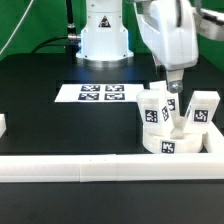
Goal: Assemble stool
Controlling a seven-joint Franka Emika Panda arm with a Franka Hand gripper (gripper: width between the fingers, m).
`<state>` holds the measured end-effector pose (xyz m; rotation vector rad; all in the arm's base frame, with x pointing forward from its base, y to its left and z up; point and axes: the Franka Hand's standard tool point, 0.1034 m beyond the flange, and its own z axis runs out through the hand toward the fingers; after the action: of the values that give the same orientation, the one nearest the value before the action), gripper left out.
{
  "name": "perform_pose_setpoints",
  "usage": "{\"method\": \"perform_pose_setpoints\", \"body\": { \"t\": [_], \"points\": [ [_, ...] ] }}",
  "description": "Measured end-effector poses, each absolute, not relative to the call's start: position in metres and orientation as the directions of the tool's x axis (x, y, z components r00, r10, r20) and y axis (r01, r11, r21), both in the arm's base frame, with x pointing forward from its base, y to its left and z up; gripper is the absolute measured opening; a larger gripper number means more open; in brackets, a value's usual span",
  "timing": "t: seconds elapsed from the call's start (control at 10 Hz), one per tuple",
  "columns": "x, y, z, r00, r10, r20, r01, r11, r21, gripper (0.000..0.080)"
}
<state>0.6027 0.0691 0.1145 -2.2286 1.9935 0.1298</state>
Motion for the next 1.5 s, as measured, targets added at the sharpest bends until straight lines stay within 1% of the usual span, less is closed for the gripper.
{"method": "perform_pose_setpoints", "body": {
  "t": [0.2,0.3,0.4,0.5,0.6,0.7,0.8,0.9,1.0,1.1,1.3,1.4,1.5],
  "points": [
    [0.6049,0.0715,0.1158,0.370,-0.920,-0.129,-0.928,-0.361,-0.090,0.0649],
    [0.6044,0.0716,0.1143,0.462,-0.879,-0.120,-0.886,-0.452,-0.101,0.0649],
    [0.6045,0.0709,0.1143,0.501,-0.858,-0.115,-0.865,-0.491,-0.106,0.0649],
    [0.6046,0.0701,0.1142,0.578,-0.809,-0.104,-0.815,-0.568,-0.115,0.0649],
    [0.6046,0.0698,0.1142,0.614,-0.783,-0.098,-0.788,-0.604,-0.119,0.0649],
    [0.6044,0.0683,0.1139,0.706,-0.704,-0.078,-0.708,-0.696,-0.122,0.0649],
    [0.6052,0.0661,0.1133,0.826,-0.562,-0.043,-0.563,-0.820,-0.106,0.0649],
    [0.6054,0.0668,0.1124,0.895,-0.446,-0.024,-0.446,-0.889,-0.105,0.0649],
    [0.6049,0.0686,0.1122,0.940,-0.341,-0.012,-0.340,-0.935,-0.099,0.0649],
    [0.6050,0.0688,0.1123,0.948,-0.318,-0.009,-0.317,-0.943,-0.098,0.0649],
    [0.6051,0.0658,0.1121,0.984,-0.180,0.006,-0.179,-0.980,-0.093,0.0649],
    [0.6051,0.0655,0.1120,0.988,-0.152,0.008,-0.151,-0.984,-0.092,0.0649],
    [0.6055,0.0643,0.1118,0.998,-0.052,0.020,-0.050,-0.995,-0.087,0.0649]
  ]
}}
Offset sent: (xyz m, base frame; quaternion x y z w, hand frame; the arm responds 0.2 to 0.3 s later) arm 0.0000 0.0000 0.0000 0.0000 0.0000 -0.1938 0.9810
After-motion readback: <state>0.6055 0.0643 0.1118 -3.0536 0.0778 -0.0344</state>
